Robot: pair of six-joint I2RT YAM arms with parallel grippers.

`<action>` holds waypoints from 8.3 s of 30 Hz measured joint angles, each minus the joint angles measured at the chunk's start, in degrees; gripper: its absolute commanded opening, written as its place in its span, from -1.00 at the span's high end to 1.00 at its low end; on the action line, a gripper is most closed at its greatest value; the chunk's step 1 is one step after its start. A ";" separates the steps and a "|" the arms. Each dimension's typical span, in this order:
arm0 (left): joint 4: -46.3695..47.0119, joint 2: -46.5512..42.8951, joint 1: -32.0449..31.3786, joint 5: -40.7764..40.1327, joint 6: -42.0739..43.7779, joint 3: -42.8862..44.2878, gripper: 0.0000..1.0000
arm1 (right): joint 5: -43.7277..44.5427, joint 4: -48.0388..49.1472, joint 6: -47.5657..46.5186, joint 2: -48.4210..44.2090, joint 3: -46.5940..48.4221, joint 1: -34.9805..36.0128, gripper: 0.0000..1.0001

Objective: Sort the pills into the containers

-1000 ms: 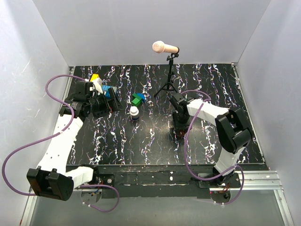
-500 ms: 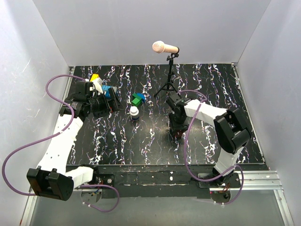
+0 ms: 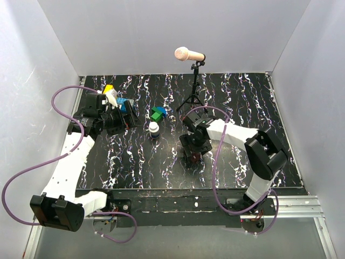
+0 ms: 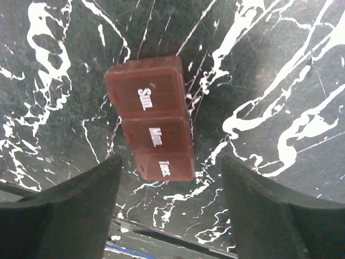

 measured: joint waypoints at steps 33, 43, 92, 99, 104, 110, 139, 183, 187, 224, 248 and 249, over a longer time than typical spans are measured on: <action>0.72 -0.83 0.00 1.90 0.00 -1.79 -0.96 | 6.51 2.64 -1.64 1.33 -1.05 3.19 0.58; 2.78 -0.83 0.00 6.29 0.22 -1.79 -0.96 | 5.84 -0.96 -2.23 -2.12 1.46 3.37 0.65; 41.03 14.67 -24.13 12.87 -23.56 -12.22 0.06 | -8.74 -6.51 -4.94 -20.65 7.02 3.39 0.63; 43.54 16.17 -25.33 13.00 -24.50 -12.22 0.31 | -8.94 -6.60 -4.87 -21.14 7.02 3.39 0.63; 45.05 16.65 -26.32 13.35 -25.07 -12.22 0.84 | -8.94 -8.00 -4.81 -21.22 7.02 3.39 0.62; 45.46 16.63 -26.43 13.40 -25.27 -12.22 1.00 | -8.50 -8.13 -4.22 -21.29 7.02 3.39 0.16; 33.92 -1.86 -26.62 -3.17 -26.25 -13.20 1.00 | -5.29 6.34 -0.13 -43.63 -1.55 3.43 -0.97; 24.24 -3.69 -26.40 -10.51 -32.61 -12.15 1.00 | -9.11 10.71 -4.72 -26.56 3.32 8.96 -0.18; 24.33 -3.69 -26.40 -10.10 -32.61 -12.15 1.00 | -9.14 10.71 -4.87 -26.23 3.30 8.96 -0.19; 25.24 -3.58 -26.34 -6.19 -30.77 -12.17 1.00 | -13.57 8.28 -6.19 -27.12 3.10 8.55 0.42; 25.07 -3.80 -26.32 -5.14 -29.57 -12.26 1.00 | -12.59 5.84 -5.68 -29.35 4.79 8.15 -0.85; 25.07 -3.80 -26.32 -5.16 -29.57 -12.26 1.00 | -11.87 5.64 -5.70 -29.35 4.81 8.17 -0.85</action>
